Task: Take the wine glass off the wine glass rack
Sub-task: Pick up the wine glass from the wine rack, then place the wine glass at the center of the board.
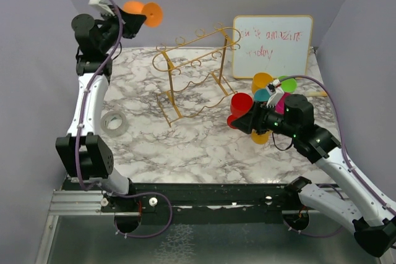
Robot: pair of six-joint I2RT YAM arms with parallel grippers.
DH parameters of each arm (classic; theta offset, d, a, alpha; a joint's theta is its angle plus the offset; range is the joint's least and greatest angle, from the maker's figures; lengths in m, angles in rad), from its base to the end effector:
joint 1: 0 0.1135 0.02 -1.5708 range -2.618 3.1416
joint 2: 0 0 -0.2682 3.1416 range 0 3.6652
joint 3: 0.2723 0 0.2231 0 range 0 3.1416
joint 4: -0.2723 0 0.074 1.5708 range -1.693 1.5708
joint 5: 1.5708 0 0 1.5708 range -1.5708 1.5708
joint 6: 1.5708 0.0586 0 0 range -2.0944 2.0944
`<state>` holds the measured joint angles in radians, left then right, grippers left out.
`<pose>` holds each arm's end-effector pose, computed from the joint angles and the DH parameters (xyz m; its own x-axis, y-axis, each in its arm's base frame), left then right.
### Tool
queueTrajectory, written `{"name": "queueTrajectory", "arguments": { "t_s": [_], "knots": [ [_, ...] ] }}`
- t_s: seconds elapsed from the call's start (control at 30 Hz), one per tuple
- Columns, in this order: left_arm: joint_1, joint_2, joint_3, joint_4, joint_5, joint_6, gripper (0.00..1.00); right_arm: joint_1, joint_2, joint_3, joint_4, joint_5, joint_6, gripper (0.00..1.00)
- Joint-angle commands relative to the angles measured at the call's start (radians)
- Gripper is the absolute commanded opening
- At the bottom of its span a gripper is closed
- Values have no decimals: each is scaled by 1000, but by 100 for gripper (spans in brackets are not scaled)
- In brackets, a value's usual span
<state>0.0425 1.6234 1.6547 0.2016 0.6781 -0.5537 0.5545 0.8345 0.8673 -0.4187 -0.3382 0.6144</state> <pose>0.3646 -0.0213 0.4756 -0.1071 -0.4144 -0.9038 0.6118 0.6890 -0.3885 0.1364 0.1073 0.3306 -0.6985 0.2071 -0.6850 -0.4349 0.6373 0.6361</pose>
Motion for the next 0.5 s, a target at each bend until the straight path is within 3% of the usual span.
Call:
{"name": "queueTrajectory", "arguments": {
  "t_s": [0.0,0.23,0.47],
  "knots": [
    [50,-178,-165,11,-250,123,0,1,-9,-2,37,-23,-14,66],
    [82,-384,-327,-138,-461,240,0,1,7,-20,106,-38,-18,66],
    [82,-597,-570,-199,-434,202,0,1,38,19,54,-19,-42,66]
  ]
}}
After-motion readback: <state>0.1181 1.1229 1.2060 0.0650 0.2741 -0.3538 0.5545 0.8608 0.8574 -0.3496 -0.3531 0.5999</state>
